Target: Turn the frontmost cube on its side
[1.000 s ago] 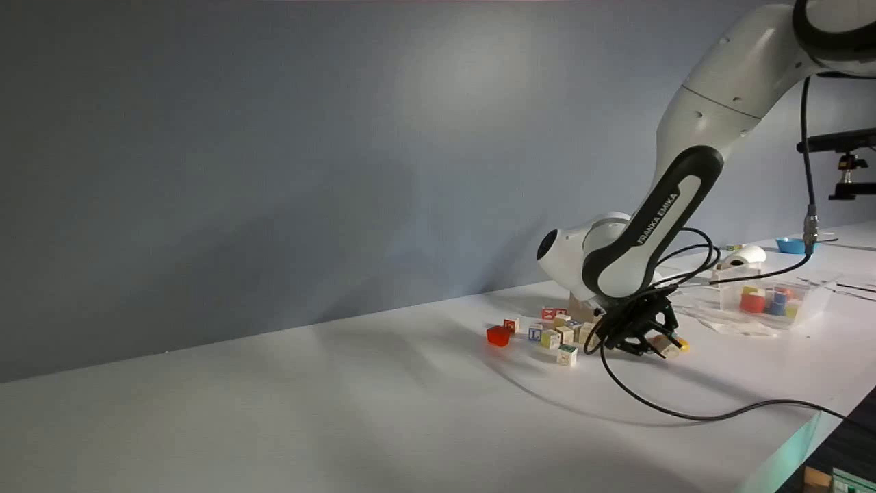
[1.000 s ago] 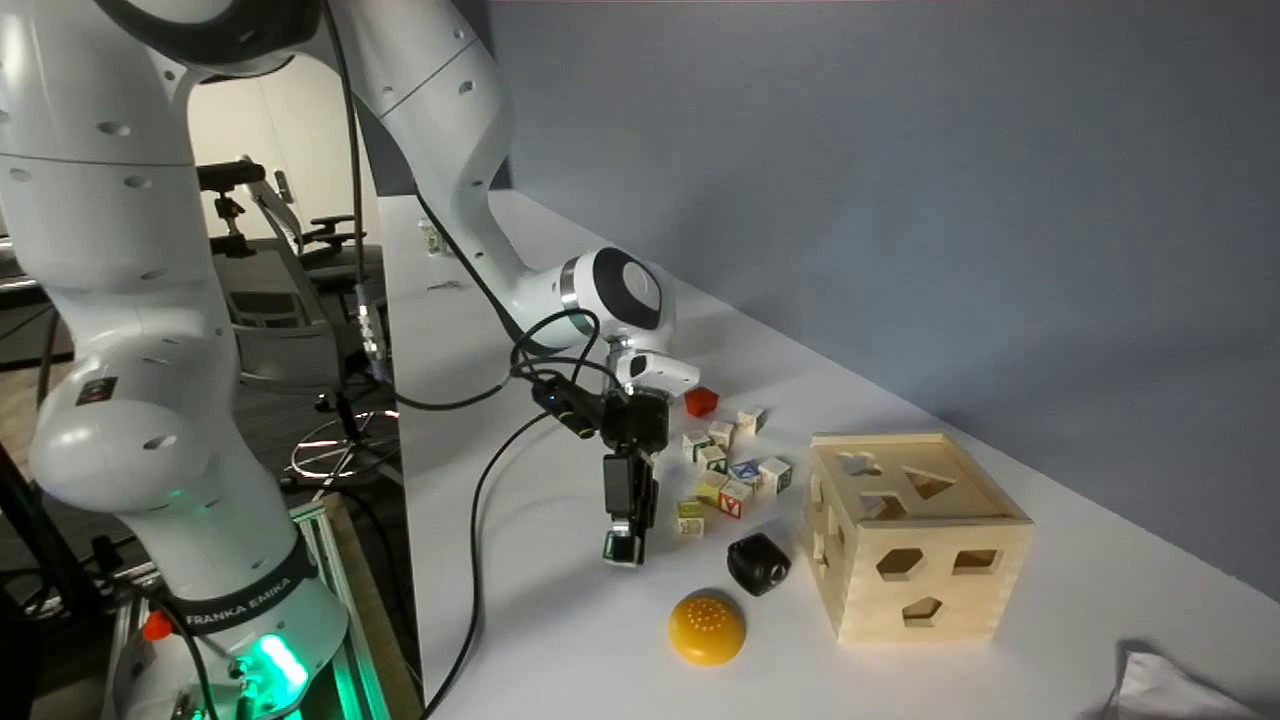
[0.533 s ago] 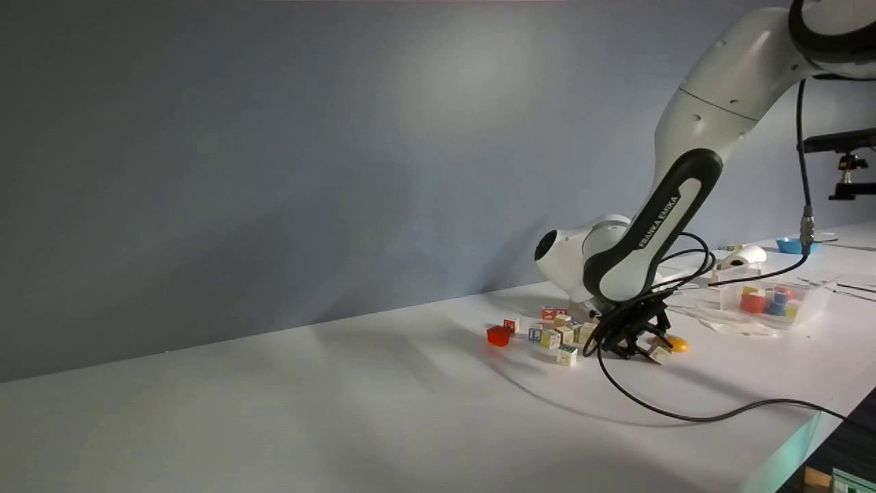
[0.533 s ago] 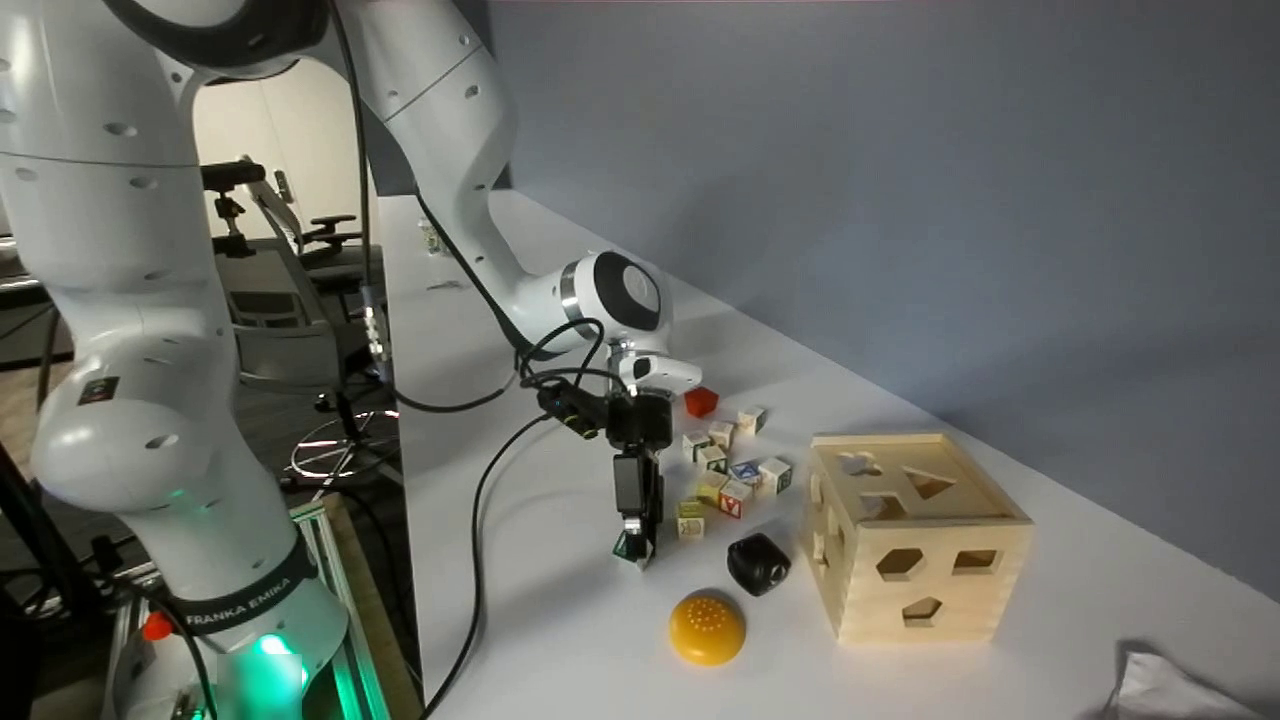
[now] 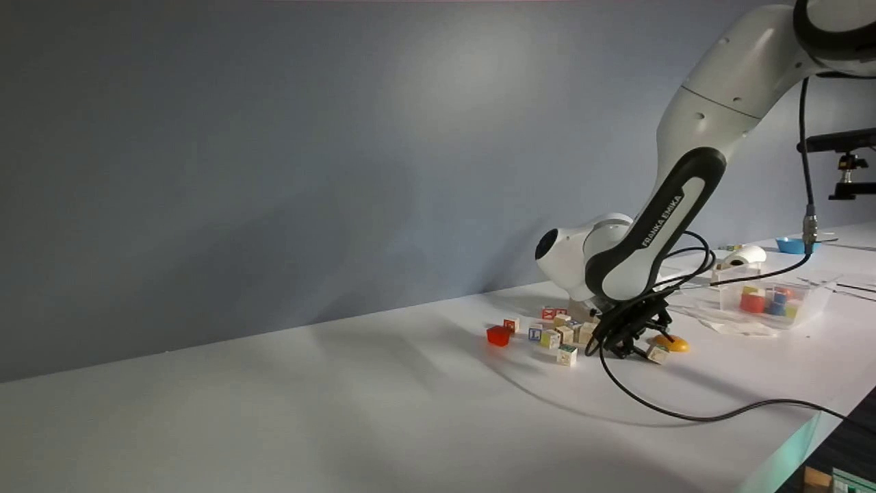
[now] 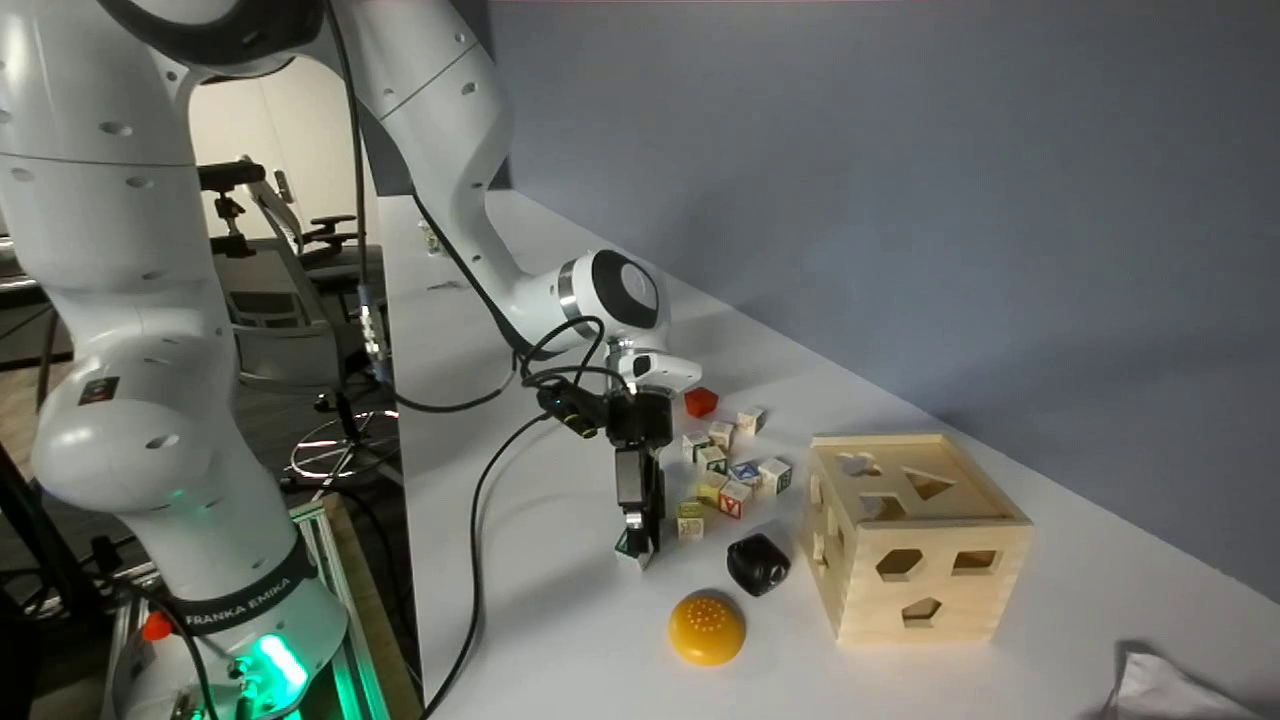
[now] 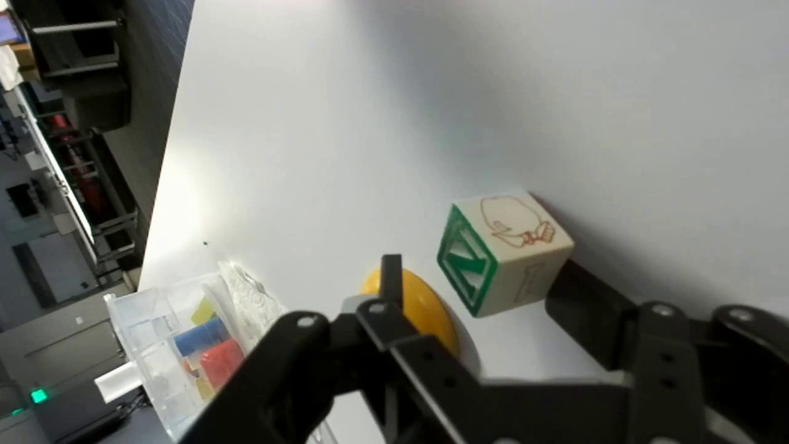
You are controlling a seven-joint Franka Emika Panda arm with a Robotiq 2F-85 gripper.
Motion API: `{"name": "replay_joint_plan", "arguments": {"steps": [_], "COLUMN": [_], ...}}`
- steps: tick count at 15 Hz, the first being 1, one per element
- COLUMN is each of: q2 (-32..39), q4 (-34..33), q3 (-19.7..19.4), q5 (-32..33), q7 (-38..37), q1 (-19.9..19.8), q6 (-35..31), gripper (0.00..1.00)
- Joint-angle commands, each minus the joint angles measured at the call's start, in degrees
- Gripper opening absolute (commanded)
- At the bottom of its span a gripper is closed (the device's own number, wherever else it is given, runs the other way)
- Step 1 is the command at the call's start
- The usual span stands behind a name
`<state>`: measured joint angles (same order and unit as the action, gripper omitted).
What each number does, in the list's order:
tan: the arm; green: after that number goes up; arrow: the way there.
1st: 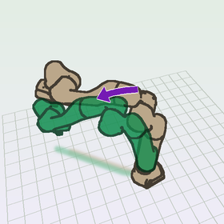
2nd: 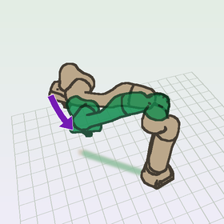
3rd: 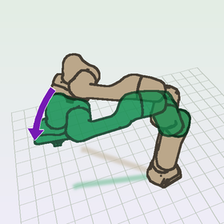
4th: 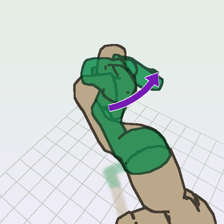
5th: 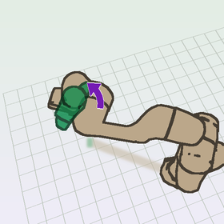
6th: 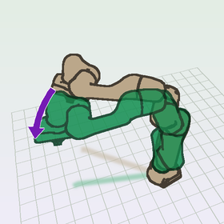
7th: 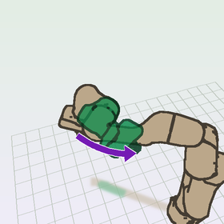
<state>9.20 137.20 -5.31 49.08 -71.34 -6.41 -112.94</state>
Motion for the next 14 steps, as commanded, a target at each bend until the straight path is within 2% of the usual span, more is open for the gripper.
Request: {"name": "replay_joint_plan", "arguments": {"steps": [1, 3, 8, 11, 14], "q2": [-2.5, -5.7, -16.4, -24.9, -33.5], "q4": [2.8, 4.9, 11.8, 15.2, 18.2], "q3": [0.1, 0.7, 1.9, 2.3, 2.5], "q5": [0.1, -1.1, -9.8, -16.5, -25.7], "q7": [1.5, 3.3, 12.1, 16.5, 29.5], "q1": [0.7, 1.0, 2.1, 2.7, 3.3], "q6": [-5.4, -8.5, -15.9, -13.3, -9.6], "gripper": [0.95, 1.00, 1.00, 1.00, 1.00]}}
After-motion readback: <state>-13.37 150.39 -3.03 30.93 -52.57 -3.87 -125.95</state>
